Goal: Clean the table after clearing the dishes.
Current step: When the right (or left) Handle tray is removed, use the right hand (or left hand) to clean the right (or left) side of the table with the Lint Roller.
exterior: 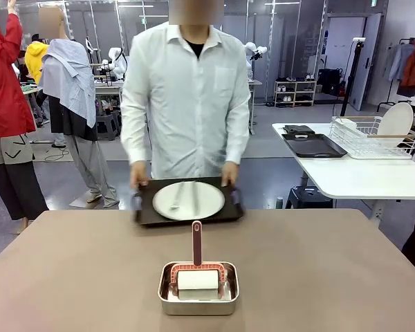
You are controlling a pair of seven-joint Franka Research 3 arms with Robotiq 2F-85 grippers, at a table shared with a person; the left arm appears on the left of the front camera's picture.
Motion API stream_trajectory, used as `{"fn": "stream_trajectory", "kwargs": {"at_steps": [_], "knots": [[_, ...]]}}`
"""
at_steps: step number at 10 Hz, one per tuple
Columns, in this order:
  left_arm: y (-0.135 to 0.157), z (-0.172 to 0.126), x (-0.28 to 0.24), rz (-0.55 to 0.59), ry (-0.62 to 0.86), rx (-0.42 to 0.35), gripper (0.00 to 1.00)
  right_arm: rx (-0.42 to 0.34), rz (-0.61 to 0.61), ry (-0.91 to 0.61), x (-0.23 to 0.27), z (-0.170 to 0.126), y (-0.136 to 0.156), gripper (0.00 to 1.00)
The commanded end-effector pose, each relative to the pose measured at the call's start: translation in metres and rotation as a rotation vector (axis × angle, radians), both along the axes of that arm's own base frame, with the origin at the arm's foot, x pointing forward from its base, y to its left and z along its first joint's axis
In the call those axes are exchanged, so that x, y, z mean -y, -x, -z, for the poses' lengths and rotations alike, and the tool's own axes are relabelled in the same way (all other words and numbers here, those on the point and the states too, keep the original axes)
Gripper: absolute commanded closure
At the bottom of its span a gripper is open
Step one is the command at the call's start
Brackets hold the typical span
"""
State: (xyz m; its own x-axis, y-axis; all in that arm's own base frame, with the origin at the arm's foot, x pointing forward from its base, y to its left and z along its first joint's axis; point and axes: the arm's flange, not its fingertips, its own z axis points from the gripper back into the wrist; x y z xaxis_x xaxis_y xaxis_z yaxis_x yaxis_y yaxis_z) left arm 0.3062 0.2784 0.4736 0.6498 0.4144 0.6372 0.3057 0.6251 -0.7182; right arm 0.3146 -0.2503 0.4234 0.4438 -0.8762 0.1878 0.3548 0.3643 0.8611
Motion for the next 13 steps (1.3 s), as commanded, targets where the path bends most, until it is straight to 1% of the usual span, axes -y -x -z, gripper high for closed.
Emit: {"fn": "stream_trajectory", "kwargs": {"at_steps": [1, 5, 6, 7, 9, 10, 11, 12, 13], "knots": [[0.002, -0.002, -0.003, 0.004, -0.003, 0.004, 0.00, -0.005, -0.008, -0.001, 0.004, 0.000, 0.000, 0.00], [0.000, 0.000, 0.000, 0.000, 0.000, 0.000, 0.00, -0.005, -0.008, -0.001, 0.004, 0.000, 0.000, 0.00], [-0.015, -0.017, 0.032, 0.065, -0.125, 0.027, 0.00, -0.005, -0.008, -0.001, 0.004, 0.000, 0.000, 0.00], [-0.034, -0.035, 0.079, 0.160, -0.241, 0.048, 0.00, -0.005, -0.008, -0.001, 0.004, 0.000, 0.000, 0.00], [-0.071, -0.055, 0.190, 0.385, -0.469, 0.063, 0.00, -0.005, -0.008, -0.001, 0.004, 0.000, 0.000, 0.00], [-0.077, -0.062, 0.245, 0.506, -0.555, 0.087, 0.00, -0.005, -0.008, -0.001, 0.004, 0.000, 0.000, 0.00], [-0.075, -0.061, 0.290, 0.619, -0.635, 0.081, 0.00, -0.005, -0.008, -0.001, 0.004, 0.000, 0.000, 0.00], [-0.068, -0.049, 0.342, 0.737, -0.729, 0.085, 0.00, -0.005, -0.008, -0.001, 0.004, 0.000, 0.000, 0.00], [-0.058, -0.039, 0.380, 0.825, -0.804, 0.103, 0.00, -0.005, -0.008, -0.001, 0.004, 0.000, 0.000, 0.00]]}}
